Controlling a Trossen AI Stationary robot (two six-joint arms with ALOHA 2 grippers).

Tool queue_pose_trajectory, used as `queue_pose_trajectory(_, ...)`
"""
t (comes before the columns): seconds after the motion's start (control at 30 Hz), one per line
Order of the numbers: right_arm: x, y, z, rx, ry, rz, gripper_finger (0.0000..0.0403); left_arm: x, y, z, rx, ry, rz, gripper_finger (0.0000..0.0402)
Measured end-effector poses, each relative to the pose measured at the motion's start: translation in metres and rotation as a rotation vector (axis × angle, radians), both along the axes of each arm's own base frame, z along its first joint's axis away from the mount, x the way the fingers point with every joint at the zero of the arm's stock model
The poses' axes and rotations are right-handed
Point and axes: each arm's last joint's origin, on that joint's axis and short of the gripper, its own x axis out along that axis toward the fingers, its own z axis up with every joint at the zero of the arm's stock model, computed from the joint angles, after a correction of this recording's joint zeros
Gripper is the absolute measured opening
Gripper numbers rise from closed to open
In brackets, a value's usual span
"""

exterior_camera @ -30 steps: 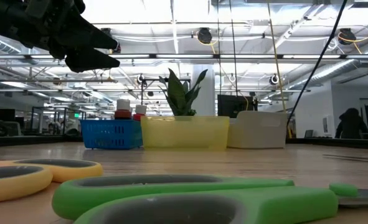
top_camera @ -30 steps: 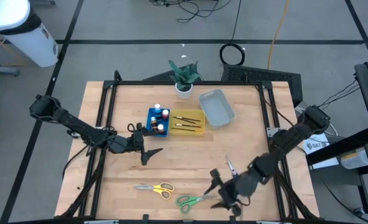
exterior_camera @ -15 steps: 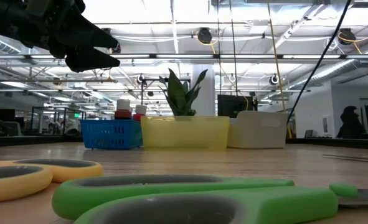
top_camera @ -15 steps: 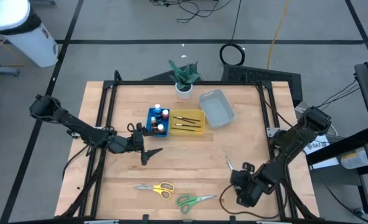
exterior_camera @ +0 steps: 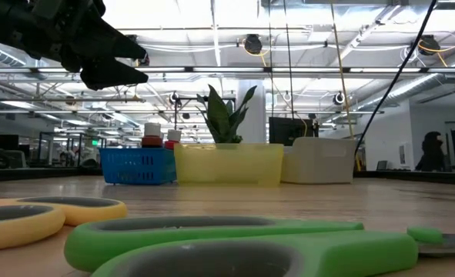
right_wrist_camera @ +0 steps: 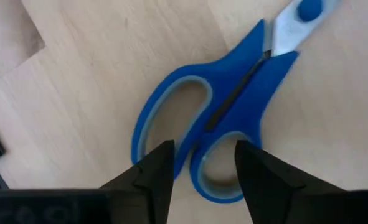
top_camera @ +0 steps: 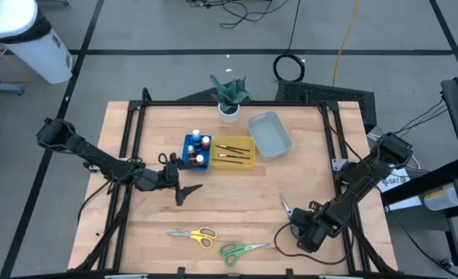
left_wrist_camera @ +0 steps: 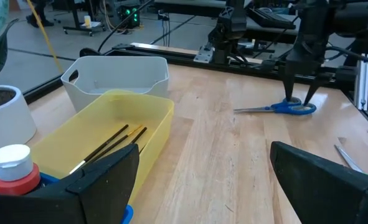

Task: Pick & Place Paint Supplies
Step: Put the blue scissor into the gray bin

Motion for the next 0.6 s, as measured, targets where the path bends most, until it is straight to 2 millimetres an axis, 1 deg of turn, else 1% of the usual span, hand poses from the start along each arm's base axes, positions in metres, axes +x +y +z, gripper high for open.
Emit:
queue_pose_trajectory(0.17, -0.001, -0.001, -0.005, 0.013, -0.011, -0.001, 0.0143, 0.0, 0.0, 0.0, -0.001, 0.0, 0.0, 0.0377)
queue_pose_trajectory(0.3, -0.003, -0.004, -0.01, -0.011, -0.012, -0.009, 0.0127, 0.0, 0.0, 0.0, -0.001, 0.0, 0.001, 0.0377)
queue_pose_trajectory(0.5, -0.008, -0.011, -0.029, -0.114, 0.025, -0.003, 0.0082, 0.0, 0.0, 0.0, -0.001, 0.0, 0.001, 0.0377)
queue_pose_trajectory(0.6, -0.009, -0.013, -0.036, -0.14, 0.041, -0.008, 0.0061, 0.0, 0.0, 0.0, -0.001, 0.0, 0.001, 0.0377)
